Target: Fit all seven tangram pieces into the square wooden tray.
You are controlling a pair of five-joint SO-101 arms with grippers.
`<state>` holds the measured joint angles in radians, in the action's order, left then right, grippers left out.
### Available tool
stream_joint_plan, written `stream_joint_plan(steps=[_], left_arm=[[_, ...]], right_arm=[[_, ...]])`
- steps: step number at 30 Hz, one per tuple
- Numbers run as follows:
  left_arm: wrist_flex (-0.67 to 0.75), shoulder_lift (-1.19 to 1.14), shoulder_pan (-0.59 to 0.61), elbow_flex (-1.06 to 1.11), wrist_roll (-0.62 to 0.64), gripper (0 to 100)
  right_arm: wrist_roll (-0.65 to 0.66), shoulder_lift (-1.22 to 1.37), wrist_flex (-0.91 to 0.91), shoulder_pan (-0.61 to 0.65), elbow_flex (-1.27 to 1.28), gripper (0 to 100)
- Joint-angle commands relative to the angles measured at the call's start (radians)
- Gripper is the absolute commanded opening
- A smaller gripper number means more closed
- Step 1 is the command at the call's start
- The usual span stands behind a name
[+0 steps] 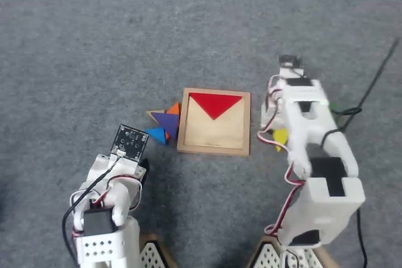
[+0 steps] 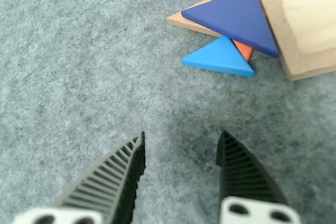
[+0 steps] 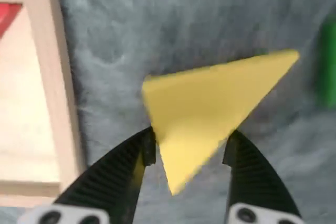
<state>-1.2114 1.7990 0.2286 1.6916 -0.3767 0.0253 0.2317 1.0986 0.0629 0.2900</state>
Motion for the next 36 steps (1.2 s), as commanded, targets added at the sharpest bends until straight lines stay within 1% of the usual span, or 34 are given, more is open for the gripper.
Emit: stream_joint_plan(steps=[1,3,5,7,8,10,15,16,17,19,21,24,26,29,36], left_arm=[[-0.008,0.017,0.006,-0.008,-0.014,21],[-0.008,0.017,0.006,-0.008,-0.014,21],[-0.008,0.017,0.006,-0.008,-0.014,21],[-0.008,0.017,0.006,-0.008,-0.014,21],[-0.008,0.017,0.006,-0.008,-0.014,21],[-0.008,0.017,0.005,-0.008,-0.014,21],[-0.008,0.017,0.003,-0.008,-0.014,21],[-0.008,0.017,0.005,-0.008,-0.014,21],[-0.008,0.017,0.005,-0.008,-0.014,21],[-0.008,0.017,0.005,-0.008,-0.014,21],[-0.008,0.017,0.005,-0.008,-0.014,21],[-0.008,0.017,0.003,-0.008,-0.014,21],[-0.008,0.017,0.002,-0.008,-0.014,21],[-0.009,0.017,0.002,-0.008,-0.014,21],[-0.009,0.017,0.005,-0.008,-0.014,21]], right_arm=[[0.265,-0.047,-0.005,-0.031,-0.086,20.5],[0.37,-0.051,0.002,-0.03,-0.092,20.6],[0.407,-0.051,0.001,-0.028,-0.092,20.6],[0.373,-0.051,-0.005,-0.028,-0.091,20.6],[0.328,-0.05,-0.005,-0.027,-0.091,20.6],[0.181,-0.053,-0.005,-0.022,-0.094,20.6],[-0.396,-0.044,-0.004,-0.015,-0.138,20.6],[-0.489,-0.044,-0.002,-0.015,-0.15,20.6],[-0.545,-0.044,0.002,-0.015,-0.161,21.1],[-0.555,-0.05,0.018,-0.015,-0.169,24.5],[-0.551,-0.044,0.038,-0.008,-0.172,30.6],[-0.58,-0.022,0.041,0.018,-0.147,40.7],[-0.615,-0.004,0.041,0.028,-0.14,43.9],[-0.671,0.021,0.021,0.042,-0.147,42.7],[-0.672,0.093,-0.019,0.05,-0.189,38.7]])
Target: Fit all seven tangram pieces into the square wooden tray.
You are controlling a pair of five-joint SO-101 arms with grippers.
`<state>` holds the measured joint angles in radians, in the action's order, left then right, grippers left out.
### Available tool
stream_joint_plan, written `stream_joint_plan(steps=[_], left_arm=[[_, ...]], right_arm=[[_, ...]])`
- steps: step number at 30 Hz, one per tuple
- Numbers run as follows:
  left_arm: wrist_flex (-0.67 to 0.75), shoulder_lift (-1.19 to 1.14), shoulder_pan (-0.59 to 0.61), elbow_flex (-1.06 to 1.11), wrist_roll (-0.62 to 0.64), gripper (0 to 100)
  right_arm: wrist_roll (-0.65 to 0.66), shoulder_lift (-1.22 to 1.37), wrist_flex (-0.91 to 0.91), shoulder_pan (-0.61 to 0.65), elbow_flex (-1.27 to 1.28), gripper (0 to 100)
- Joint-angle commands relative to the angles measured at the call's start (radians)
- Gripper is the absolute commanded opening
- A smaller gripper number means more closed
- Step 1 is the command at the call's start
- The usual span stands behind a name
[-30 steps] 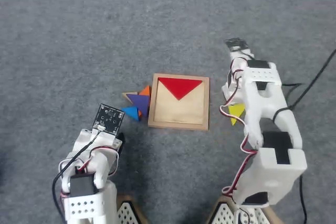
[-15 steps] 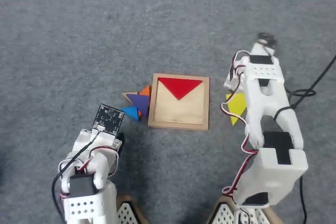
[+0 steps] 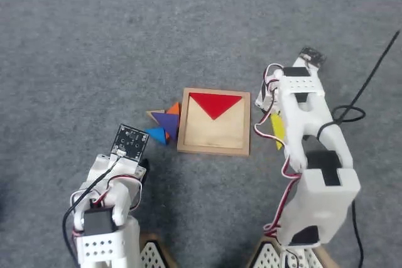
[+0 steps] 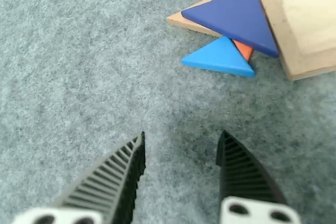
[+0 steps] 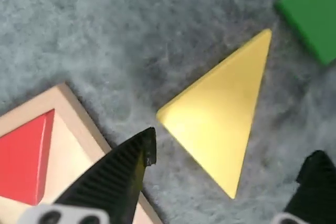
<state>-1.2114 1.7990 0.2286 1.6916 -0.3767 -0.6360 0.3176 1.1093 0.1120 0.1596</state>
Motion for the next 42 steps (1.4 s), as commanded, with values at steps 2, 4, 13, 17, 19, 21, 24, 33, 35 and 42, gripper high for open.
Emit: stream_joint_plan(steps=[2,4,13,17,19,21,24,33,35,42], left_arm=[[-0.009,0.017,0.005,-0.008,-0.014,21],[-0.009,0.017,0.005,-0.008,-0.014,21],[-0.009,0.017,0.005,-0.008,-0.014,21],[-0.009,0.017,0.006,-0.008,-0.014,21],[-0.009,0.017,0.006,-0.008,-0.014,21],[-0.009,0.017,0.006,-0.008,-0.014,21],[-0.009,0.017,0.006,-0.008,-0.014,21],[-0.009,0.017,0.006,-0.008,-0.014,21],[-0.009,0.017,0.006,-0.008,-0.014,21],[-0.009,0.017,0.006,-0.008,-0.014,21]], right_arm=[[-0.008,0.031,-0.035,-0.007,-0.074,38.5],[-0.008,0.051,-0.024,-0.012,-0.103,38.5],[-0.008,0.142,-0.013,-0.013,-0.172,38.5],[-0.008,0.16,-0.012,-0.013,-0.17,38.3],[-0.011,0.166,-0.012,-0.013,-0.17,38.3],[-0.011,0.171,-0.01,-0.013,-0.17,38.2],[-0.009,0.176,0.024,-0.013,-0.172,34.0],[0.051,0.17,0.03,-0.013,-0.173,19.3],[0.057,0.168,0.031,-0.013,-0.173,18.8],[0.146,0.048,0.111,0.021,-0.172,18.3]])
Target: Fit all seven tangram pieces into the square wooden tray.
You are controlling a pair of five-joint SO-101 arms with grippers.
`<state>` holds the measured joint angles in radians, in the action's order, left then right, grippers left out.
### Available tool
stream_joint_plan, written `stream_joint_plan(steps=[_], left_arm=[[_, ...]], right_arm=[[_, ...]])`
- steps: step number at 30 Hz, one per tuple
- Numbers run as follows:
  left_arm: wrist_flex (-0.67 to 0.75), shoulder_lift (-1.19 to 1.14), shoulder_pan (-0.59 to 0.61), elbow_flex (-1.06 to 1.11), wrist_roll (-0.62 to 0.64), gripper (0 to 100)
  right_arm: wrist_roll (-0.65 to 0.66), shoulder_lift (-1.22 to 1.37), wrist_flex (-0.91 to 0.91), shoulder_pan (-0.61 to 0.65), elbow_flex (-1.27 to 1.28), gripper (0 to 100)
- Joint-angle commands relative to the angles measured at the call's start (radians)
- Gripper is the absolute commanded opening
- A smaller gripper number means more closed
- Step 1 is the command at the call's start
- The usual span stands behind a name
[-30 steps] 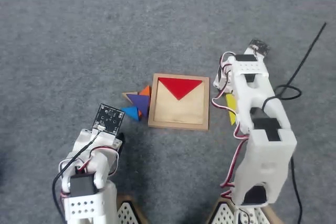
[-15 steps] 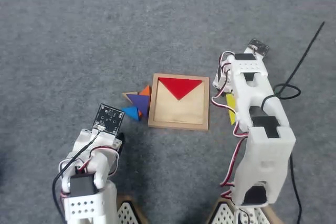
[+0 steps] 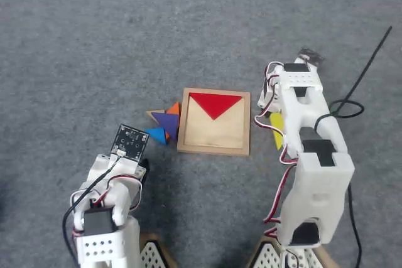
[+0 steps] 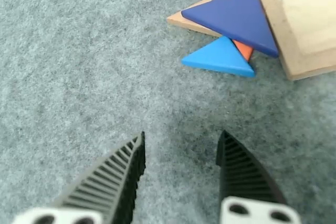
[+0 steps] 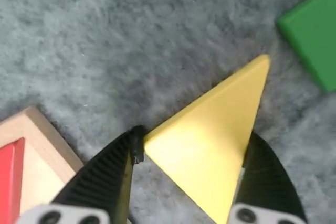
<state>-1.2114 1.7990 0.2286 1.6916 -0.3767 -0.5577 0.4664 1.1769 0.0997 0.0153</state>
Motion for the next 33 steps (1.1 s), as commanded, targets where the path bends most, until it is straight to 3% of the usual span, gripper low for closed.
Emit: stream_joint_plan(steps=[1,6,9,18,24,28,33], left_arm=[[-0.009,0.017,0.006,-0.008,-0.014,21],[-0.009,0.017,0.006,-0.008,-0.014,21],[-0.009,0.017,0.006,-0.008,-0.014,21],[-0.009,0.017,0.006,-0.008,-0.014,21],[-0.009,0.017,0.006,-0.008,-0.014,21],[-0.009,0.017,0.006,-0.008,-0.014,21],[-0.009,0.017,0.006,-0.008,-0.014,21]], right_arm=[[0.084,-0.127,0.058,0.041,-0.025,18.3],[0.164,-0.228,0.111,0.068,-0.011,18.3],[0.299,-0.268,0.113,0.102,-0.005,18.3],[1.129,-0.292,0.139,0.292,-0.009,18.4],[1.603,-0.298,0.166,0.4,-0.009,18.4],[1.803,-0.294,0.165,0.47,-0.009,18.4],[1.907,-0.289,0.102,0.524,-0.009,18.7]])
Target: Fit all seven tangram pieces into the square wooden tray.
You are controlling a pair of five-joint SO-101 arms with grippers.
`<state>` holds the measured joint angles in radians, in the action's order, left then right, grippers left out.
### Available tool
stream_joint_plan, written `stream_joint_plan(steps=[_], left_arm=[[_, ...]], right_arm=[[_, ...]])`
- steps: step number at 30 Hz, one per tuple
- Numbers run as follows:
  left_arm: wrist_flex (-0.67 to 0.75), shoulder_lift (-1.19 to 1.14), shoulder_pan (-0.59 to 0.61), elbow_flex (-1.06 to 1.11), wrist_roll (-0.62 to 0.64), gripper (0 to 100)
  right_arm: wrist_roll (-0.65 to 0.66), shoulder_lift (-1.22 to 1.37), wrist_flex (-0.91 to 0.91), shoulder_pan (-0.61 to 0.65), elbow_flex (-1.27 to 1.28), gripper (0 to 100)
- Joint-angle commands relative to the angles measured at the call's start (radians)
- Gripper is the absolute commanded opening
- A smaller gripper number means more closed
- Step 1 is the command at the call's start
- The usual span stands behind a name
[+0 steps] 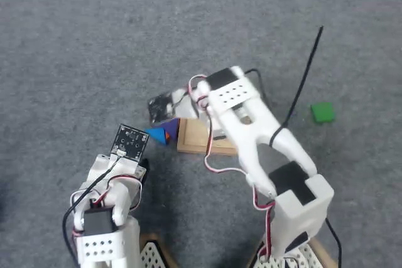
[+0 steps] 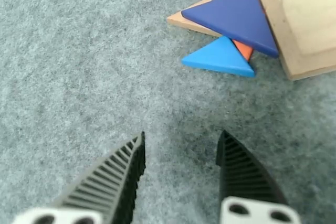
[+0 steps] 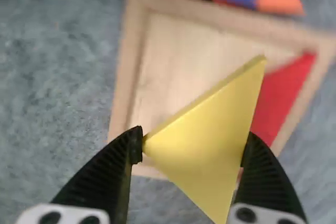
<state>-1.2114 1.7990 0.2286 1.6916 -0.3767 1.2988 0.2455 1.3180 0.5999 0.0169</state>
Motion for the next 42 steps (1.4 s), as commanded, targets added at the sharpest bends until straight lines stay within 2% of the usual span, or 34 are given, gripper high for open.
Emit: stream_joint_plan(steps=[1,4,11,15,17,21,23,27,33,37,42], left_arm=[[-0.009,0.017,0.006,-0.008,-0.014,21],[-0.009,0.017,0.006,-0.008,-0.014,21],[-0.009,0.017,0.006,-0.008,-0.014,21],[-0.009,0.017,0.006,-0.008,-0.014,21],[-0.009,0.017,0.006,-0.008,-0.014,21],[-0.009,0.017,0.006,-0.008,-0.014,21],[-0.009,0.017,0.006,-0.008,-0.014,21],[-0.009,0.017,0.006,-0.008,-0.014,21],[-0.009,0.017,0.006,-0.008,-0.014,21],[-0.009,0.017,0.006,-0.008,-0.014,21],[-0.009,0.017,0.006,-0.008,-0.014,21]], right_arm=[[0.049,-0.067,-0.058,0.024,-0.011,18.8],[0.049,-0.067,-0.076,0.021,-0.011,23.4],[0.003,-0.076,-0.081,0.015,-0.012,51.7],[-0.048,-0.076,-0.061,-0.013,-0.064,54.1],[-0.195,-0.076,-0.05,-0.047,-0.12,54.1],[-0.689,-0.068,-0.018,-0.151,-0.213,54.1],[-0.855,-0.068,0.05,-0.203,-0.203,54.1],[-0.865,-0.079,0.104,-0.229,-0.052,54.1],[-0.868,-0.082,-0.143,-0.173,0.226,54.1],[-0.875,-0.071,-0.179,-0.128,0.293,54.1],[-0.914,-0.041,-0.242,-0.151,0.293,54.1]])
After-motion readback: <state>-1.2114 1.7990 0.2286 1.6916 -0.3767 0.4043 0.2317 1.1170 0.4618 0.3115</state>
